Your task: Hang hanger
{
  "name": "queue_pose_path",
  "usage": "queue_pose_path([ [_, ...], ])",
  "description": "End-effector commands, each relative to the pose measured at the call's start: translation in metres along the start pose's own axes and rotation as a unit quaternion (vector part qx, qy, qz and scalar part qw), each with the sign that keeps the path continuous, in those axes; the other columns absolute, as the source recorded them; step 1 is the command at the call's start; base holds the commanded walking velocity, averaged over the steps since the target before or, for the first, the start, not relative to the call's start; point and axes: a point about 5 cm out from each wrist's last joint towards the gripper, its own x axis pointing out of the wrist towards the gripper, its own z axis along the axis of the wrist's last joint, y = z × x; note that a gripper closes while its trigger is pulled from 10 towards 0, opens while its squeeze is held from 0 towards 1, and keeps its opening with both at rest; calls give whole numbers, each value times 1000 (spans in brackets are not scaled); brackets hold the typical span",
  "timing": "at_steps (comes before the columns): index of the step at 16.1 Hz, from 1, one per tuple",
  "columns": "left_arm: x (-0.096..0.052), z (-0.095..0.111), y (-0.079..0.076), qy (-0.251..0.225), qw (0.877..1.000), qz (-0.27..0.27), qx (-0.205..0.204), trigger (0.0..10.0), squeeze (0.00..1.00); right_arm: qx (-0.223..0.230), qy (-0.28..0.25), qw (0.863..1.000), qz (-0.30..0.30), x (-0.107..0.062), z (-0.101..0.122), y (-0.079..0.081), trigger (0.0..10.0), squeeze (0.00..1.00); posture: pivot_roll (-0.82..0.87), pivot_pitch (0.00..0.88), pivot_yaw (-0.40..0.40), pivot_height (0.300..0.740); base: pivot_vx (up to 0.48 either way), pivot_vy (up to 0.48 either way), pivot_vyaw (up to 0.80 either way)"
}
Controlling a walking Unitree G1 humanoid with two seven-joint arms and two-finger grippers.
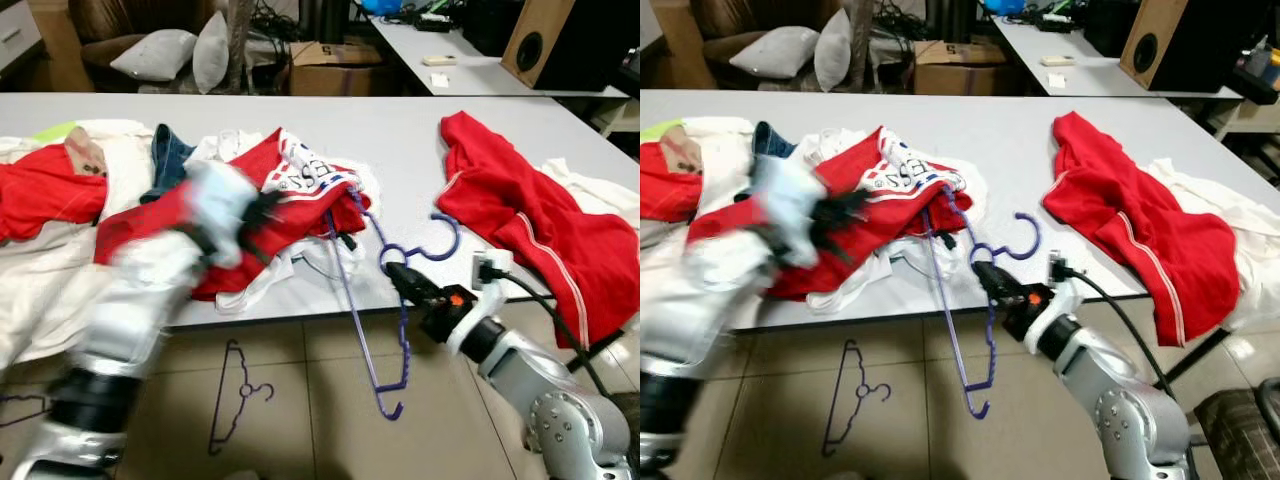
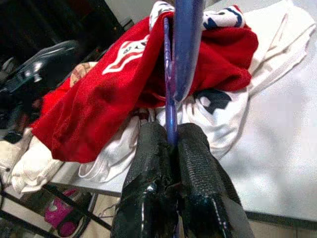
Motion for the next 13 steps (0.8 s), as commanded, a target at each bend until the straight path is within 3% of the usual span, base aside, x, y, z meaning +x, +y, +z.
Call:
queue_pose_path([
  [1,5,1,-1,2,1000,-10,16,10000,1000,-10,-2,1000,5,-1,5,2,10000,0,-40,0,-26,740,0,0,0],
  [2,16,-5,-12,8,999,-31,-3,10000,1000,-12,-1,1000,5,-2,5,2,10000,0,-51,0,-18,740,0,0,0],
  [5,25,-21,-22,36,998,-50,-14,10000,1000,-14,-4,1000,5,-2,6,4,10000,0,-67,0,-1,740,0,0,0],
  [6,29,-32,-21,59,997,-45,1,10000,1000,-15,-6,1000,7,-3,7,6,10000,0,-82,0,10,740,0,0,0],
  [9,33,-41,-13,76,996,-17,48,10000,1000,-18,-9,1000,9,-4,9,8,10000,0,-91,0,16,740,0,0,0],
  [13,41,-43,-5,67,991,39,113,10000,1000,-20,-13,1000,15,-5,12,10,10000,0,-101,0,16,740,0,0,0],
])
